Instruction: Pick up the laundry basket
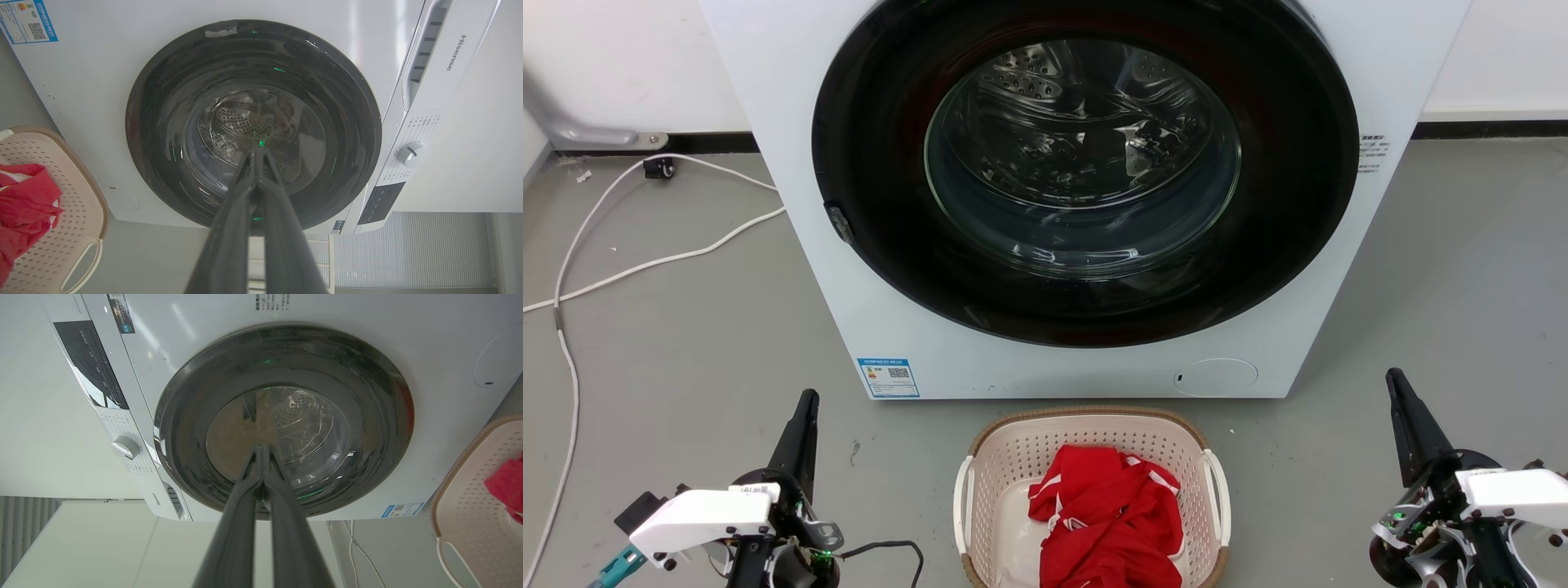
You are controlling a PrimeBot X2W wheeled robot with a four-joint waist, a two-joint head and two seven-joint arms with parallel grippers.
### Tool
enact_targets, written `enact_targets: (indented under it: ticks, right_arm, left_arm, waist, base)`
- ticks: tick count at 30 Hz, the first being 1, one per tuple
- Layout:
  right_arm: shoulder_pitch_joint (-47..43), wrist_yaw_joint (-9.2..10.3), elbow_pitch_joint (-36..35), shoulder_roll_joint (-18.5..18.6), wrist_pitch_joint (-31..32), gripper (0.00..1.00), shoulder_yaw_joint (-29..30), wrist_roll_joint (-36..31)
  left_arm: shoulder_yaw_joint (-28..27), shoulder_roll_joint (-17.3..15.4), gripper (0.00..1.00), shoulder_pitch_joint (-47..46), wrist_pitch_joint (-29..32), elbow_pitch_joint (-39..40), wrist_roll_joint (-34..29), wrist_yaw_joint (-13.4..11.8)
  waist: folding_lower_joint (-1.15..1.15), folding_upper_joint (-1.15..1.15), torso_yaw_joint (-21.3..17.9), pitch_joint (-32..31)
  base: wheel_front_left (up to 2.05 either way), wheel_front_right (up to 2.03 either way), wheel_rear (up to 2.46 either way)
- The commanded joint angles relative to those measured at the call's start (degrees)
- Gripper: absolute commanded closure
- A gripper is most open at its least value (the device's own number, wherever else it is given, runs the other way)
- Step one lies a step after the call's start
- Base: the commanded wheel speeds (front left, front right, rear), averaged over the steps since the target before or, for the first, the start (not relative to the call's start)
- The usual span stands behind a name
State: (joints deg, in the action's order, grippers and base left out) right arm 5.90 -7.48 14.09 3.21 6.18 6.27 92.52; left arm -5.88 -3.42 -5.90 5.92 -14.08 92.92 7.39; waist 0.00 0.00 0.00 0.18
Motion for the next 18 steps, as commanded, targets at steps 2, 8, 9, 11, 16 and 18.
enact_targets:
  ticks: [2, 8, 9, 11, 16, 18]
  right_arm:
    - [0.7, -0.02, 0.1, -0.2, 0.2, 1.00, 0.1, -0.3]
    - [0.7, -0.02, 0.1, -0.2, 0.2, 1.00, 0.1, -0.4]
    - [0.7, -0.02, 0.1, -0.2, 0.2, 1.00, 0.1, -0.4]
    - [-0.1, -0.01, 0.3, 0.0, 0.1, 0.00, 0.0, 0.0]
    - [-0.8, 0.00, -0.7, -0.1, -1.0, 0.00, -0.7, 0.1]
    - [-1.1, 0.00, -1.2, -0.1, -1.7, 0.00, -1.0, -0.4]
  left_arm:
    - [-0.2, 0.1, 1.00, -0.6, 0.3, -0.1, -0.4, 0.2]
    - [-0.2, 0.1, 1.00, -0.6, 0.3, -0.1, -0.4, 0.2]
    - [-0.2, 0.1, 1.00, -0.6, 0.3, -0.1, -0.5, 0.2]
    - [-0.1, 0.1, 0.00, 0.1, 0.0, -0.3, 0.0, 0.0]
    - [1.6, 0.2, 0.00, 0.3, -1.3, -0.3, -0.4, 0.0]
    - [2.3, 0.2, 0.00, 0.2, -1.9, -0.1, -0.7, 0.0]
  waist:
    - [0.00, 0.00, 0.0, 0.0]
    - [0.00, 0.00, 0.0, 0.0]
    - [0.00, 0.00, 0.0, 0.0]
    - [0.00, 0.00, 0.0, 0.0]
    - [0.00, 0.00, 0.0, 0.0]
    - [0.00, 0.00, 0.0, 0.0]
  base:
    - [0.00, 0.00, 0.00]
    - [0.00, 0.00, 0.00]
    - [0.00, 0.00, 0.00]
    - [0.00, 0.00, 0.00]
    - [0.00, 0.00, 0.00]
    - [0.00, 0.00, 0.00]
